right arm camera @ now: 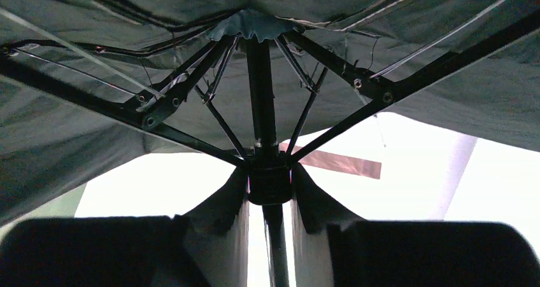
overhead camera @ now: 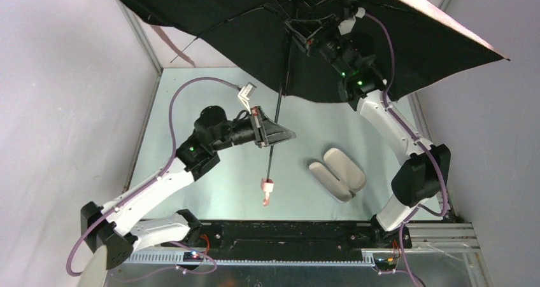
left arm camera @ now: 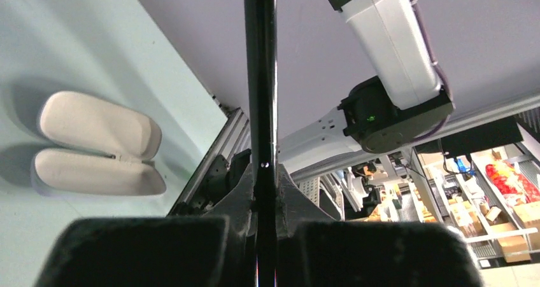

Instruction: Put away the umbrella

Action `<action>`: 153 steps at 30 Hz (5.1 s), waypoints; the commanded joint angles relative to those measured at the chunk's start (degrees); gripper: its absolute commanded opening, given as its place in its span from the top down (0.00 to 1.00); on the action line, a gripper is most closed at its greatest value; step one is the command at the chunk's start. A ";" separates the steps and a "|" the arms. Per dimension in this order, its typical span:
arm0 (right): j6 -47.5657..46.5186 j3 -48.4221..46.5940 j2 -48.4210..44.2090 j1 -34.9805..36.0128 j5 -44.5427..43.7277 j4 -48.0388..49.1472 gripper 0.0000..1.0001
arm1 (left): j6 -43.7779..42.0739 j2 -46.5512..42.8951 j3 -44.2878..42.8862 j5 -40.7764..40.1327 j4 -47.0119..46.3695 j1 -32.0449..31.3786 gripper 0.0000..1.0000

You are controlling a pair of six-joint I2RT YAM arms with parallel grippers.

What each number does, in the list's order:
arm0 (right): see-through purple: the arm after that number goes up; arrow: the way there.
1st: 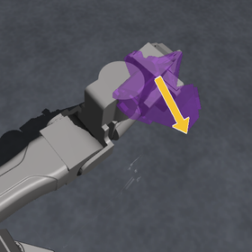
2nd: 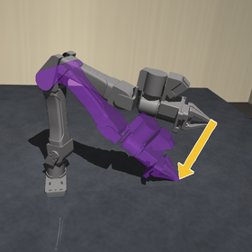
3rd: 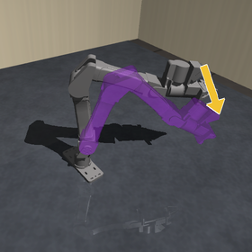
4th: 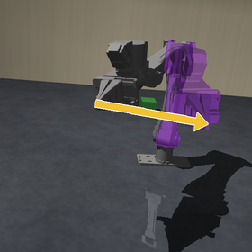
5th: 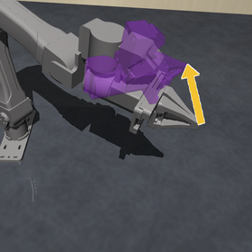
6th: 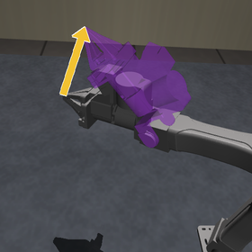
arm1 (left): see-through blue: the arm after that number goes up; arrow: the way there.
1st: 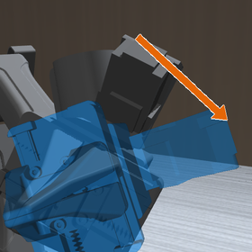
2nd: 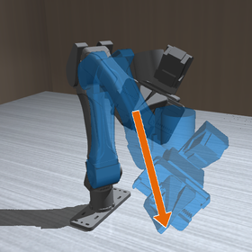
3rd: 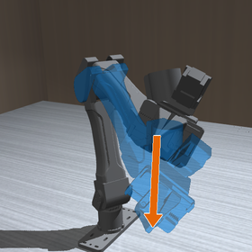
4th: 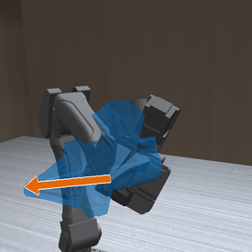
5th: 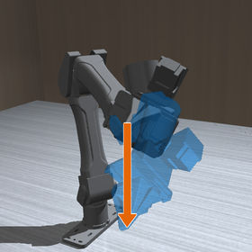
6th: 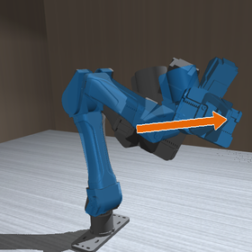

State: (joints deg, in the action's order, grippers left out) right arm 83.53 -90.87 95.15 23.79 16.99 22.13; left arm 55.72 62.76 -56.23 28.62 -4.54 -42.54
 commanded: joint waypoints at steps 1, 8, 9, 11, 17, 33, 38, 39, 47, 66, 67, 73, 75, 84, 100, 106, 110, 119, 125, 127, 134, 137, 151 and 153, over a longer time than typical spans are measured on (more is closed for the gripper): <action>-4.01 -4.63 -0.83 2.21 10.92 0.93 1.00 | -1.59 -4.63 2.45 -4.23 -16.19 4.57 1.00; -3.63 1.83 -5.47 3.40 13.53 -9.53 1.00 | 2.45 -3.04 -3.04 2.00 -18.13 15.91 1.00; -6.27 2.19 -6.62 4.56 13.03 -14.63 1.00 | 2.65 -2.02 -5.02 2.42 -18.05 16.99 1.00; -8.84 3.69 -7.27 6.50 12.41 -18.89 1.00 | 1.77 -0.59 -7.87 2.81 -17.30 17.31 1.00; -9.40 9.89 -8.11 11.41 12.27 -19.31 1.00 | 2.93 1.61 -9.93 2.24 -19.03 16.71 1.00; -4.83 13.35 -4.82 13.04 24.15 -23.04 1.00 | -4.87 1.07 -7.79 -9.11 -10.23 13.46 1.00; -7.56 13.35 -3.97 5.15 26.96 -21.72 1.00 | -4.34 3.47 -8.80 -5.94 -3.25 13.25 0.62; -7.89 13.35 -3.30 3.31 27.68 -20.65 1.00 | -4.19 3.45 -8.24 -5.42 -2.00 13.22 0.55; -9.18 12.23 2.96 -0.08 27.63 -10.57 1.00 | -4.72 2.33 0.52 -0.86 14.13 13.28 0.32; -10.85 2.09 16.02 5.42 9.04 2.52 1.00 | -1.93 -3.25 3.42 -1.06 23.84 12.68 0.14; -10.67 1.97 16.51 5.40 9.25 2.77 1.00 | -1.93 -3.48 3.93 -1.30 23.85 12.67 0.28; -11.03 5.32 16.54 6.08 10.46 2.63 1.00 | -3.35 -0.15 8.59 -4.80 27.42 12.62 0.99; -11.29 6.86 17.10 6.75 12.73 0.73 1.00 | -2.87 0.59 10.36 -6.40 24.78 12.77 1.00; -12.96 19.65 24.18 7.60 26.44 -2.04 1.00 | -4.64 9.27 9.39 -9.78 14.06 16.02 1.00; -12.44 23.35 20.47 7.54 28.94 -11.61 0.55 | -4.18 21.43 2.91 -10.07 9.88 16.79 1.00; -4.05 28.63 14.93 5.99 34.72 -7.04 0.40 | -0.85 20.65 3.41 -10.64 7.35 17.03 1.00; -7.92 28.72 10.31 5.40 39.53 -13.53 0.36 | -1.94 22.27 0.56 -9.73 10.88 17.06 1.00; -4.52 29.98 3.60 6.21 54.05 -19.71 0.27 | -2.07 22.18 1.73 -10.36 10.50 17.10 1.00; -13.00 30.05 -2.17 6.25 52.36 -41.38 0.27 | -2.51 22.80 -0.28 -12.83 12.44 18.07 1.00; -16.21 30.04 -4.00 4.99 50.21 -45.71 0.29 | -2.55 22.66 -0.43 -12.78 12.46 18.48 1.00; -20.32 24.88 -10.55 -5.83 41.23 -47.39 0.04 | -2.89 20.86 3.89 -12.31 13.49 17.36 1.00; -27.71 17.59 -9.52 -9.16 32.16 -55.67 0.01 | -3.00 19.37 6.96 -11.10 13.58 16.06 0.89; -64.66 -2.11 4.43 -11.79 -4.08 -66.68 0.01 | -23.29 7.90 -7.68 -19.75 41.34 24.10 0.01; -67.08 -2.11 6.38 -13.14 -2.70 -65.28 0.01 | -27.08 9.89 -12.31 -21.35 42.53 27.42 0.01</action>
State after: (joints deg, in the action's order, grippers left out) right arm 27.79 -92.33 98.04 12.47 19.18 -44.88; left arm 39.86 71.24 -60.12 12.45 31.46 -21.04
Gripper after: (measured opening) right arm 0.993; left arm 0.989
